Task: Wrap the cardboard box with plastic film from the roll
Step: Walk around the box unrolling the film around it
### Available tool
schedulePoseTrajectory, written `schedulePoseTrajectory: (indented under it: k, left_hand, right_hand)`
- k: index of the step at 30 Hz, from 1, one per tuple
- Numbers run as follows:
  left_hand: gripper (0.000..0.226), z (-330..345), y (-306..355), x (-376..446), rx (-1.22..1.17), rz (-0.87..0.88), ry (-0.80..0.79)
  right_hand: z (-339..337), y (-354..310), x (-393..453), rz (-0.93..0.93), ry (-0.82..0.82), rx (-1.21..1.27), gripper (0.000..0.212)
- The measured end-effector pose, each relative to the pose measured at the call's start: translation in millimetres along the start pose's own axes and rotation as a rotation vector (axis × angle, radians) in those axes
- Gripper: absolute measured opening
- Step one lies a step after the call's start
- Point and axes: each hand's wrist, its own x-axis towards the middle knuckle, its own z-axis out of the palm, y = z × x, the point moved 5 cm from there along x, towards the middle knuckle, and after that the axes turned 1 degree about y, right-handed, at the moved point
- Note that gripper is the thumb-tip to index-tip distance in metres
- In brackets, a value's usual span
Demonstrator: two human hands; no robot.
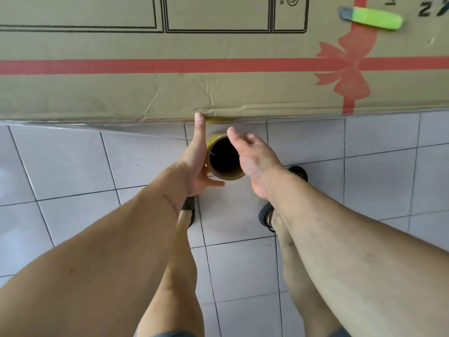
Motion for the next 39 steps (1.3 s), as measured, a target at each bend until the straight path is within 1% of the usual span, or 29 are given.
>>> schedulePoseTrajectory:
  k: [1, 2, 3, 5, 6, 8, 9, 12, 14, 15, 16, 17, 18, 19, 22, 25, 27, 28, 30, 31, 33, 36, 37, 39]
  left_hand:
    - [0.131, 3.5, -0.7, -0.8, 0.0, 0.009, 0.02]
    - [0.134, 6.1, -1.2, -0.4, -0.007, 0.026, 0.053]
    - [0.132, 9.3, 0.8, -0.2, -0.02, 0.057, 0.09]
    - [0.117, 16.5, 5.8, 3.3, -0.033, 0.127, 0.122]
    - [0.116, 20.1, 8.4, 4.6, -0.038, 0.142, 0.108]
    - [0.135, 25.3, 8.6, 5.8, -0.057, 0.116, 0.065]
    - [0.142, 28.6, 6.5, 5.3, -0.06, 0.097, 0.036]
    - [0.133, 35.3, -1.0, 3.5, -0.031, 0.051, -0.009]
    - [0.139, 43.3, 2.8, 3.2, 0.027, 0.075, 0.018]
    - [0.143, 45.7, 6.5, 2.9, 0.048, 0.098, 0.059]
    - [0.14, 46.8, 11.1, 4.1, 0.05, 0.128, 0.095]
    - [0.128, 48.6, 13.9, 5.5, 0.041, 0.148, 0.117]
    - [0.115, 50.7, 15.4, 7.4, 0.032, 0.159, 0.117]
    - [0.111, 53.2, 15.8, 8.5, 0.011, 0.155, 0.099]
    - [0.125, 58.3, 9.9, 14.4, -0.037, 0.12, 0.031]
    - [0.13, 67.6, 3.3, 13.4, -0.078, 0.066, -0.031]
    - [0.14, 75.3, 5.0, 13.8, -0.03, 0.072, -0.005]
    - [0.143, 77.0, 7.8, 15.0, 0.012, 0.095, 0.041]
    - [0.139, 77.2, 12.5, 19.7, 0.046, 0.131, 0.132]
    - [0.137, 79.3, 14.3, 20.8, 0.031, 0.13, 0.131]
    - [0.138, 86.1, 16.4, 19.9, 0.0, 0.097, 0.082]
    - [0.126, 95.9, 11.7, 22.3, -0.038, 0.039, 0.029]
    - [0.126, 99.1, 9.4, 21.9, -0.029, 0.026, 0.032]
    - [0.132, 109.5, 11.6, 19.6, 0.037, 0.034, 0.068]
  right_hand:
    - [-1.0, 0.7, -1.4, 0.005, 0.009, 0.017, 0.085]
    - [-2.8, 2.8, -1.4, 0.009, 0.019, 0.04, 0.087]
    - [-5.4, 5.3, -2.2, 0.022, 0.019, 0.071, 0.086]
    - [-12.5, 11.2, -3.5, 0.05, 0.015, 0.131, 0.078]
    - [-17.5, 12.6, -4.3, 0.056, 0.027, 0.153, 0.069]
    - [-28.1, 12.3, -1.7, 0.043, 0.044, 0.167, 0.054]
    - [-33.5, 11.6, -0.1, 0.032, 0.038, 0.15, 0.05]
    - [-41.9, 4.1, 1.2, -0.02, 0.026, 0.091, 0.047]
    - [-47.1, 5.1, 2.0, -0.014, 0.032, 0.102, 0.045]
    - [-48.3, 7.1, 2.0, 0.008, 0.034, 0.12, 0.043]
    - [-48.7, 7.9, 0.7, 0.03, 0.035, 0.146, 0.041]
    - [-49.2, 8.7, 0.7, 0.045, 0.042, 0.166, 0.04]
    - [-51.0, 9.5, 2.0, 0.051, 0.052, 0.184, 0.042]
    - [-54.2, 10.2, 4.1, 0.05, 0.066, 0.188, 0.047]
    - [-65.5, 5.9, 6.1, 0.027, 0.079, 0.126, 0.052]
    - [-72.0, 2.9, 6.4, -0.008, 0.053, 0.043, 0.049]
    - [-77.0, 4.0, 7.3, -0.005, 0.052, 0.038, 0.051]
    - [-79.9, 4.8, 7.5, 0.005, 0.05, 0.05, 0.053]
    - [-84.4, 6.8, 9.3, 0.016, 0.037, 0.079, 0.057]
    - [-86.5, 6.2, 9.5, 0.023, 0.027, 0.093, 0.057]
    - [-92.5, 4.1, 11.2, 0.017, 0.014, 0.099, 0.054]
    - [-101.9, 0.1, 17.6, -0.013, -0.007, -0.006, 0.049]
    - [-104.4, 0.2, 19.7, -0.014, -0.003, -0.045, 0.054]
    - [-112.2, 2.1, 24.7, 0.003, -0.008, -0.074, 0.072]
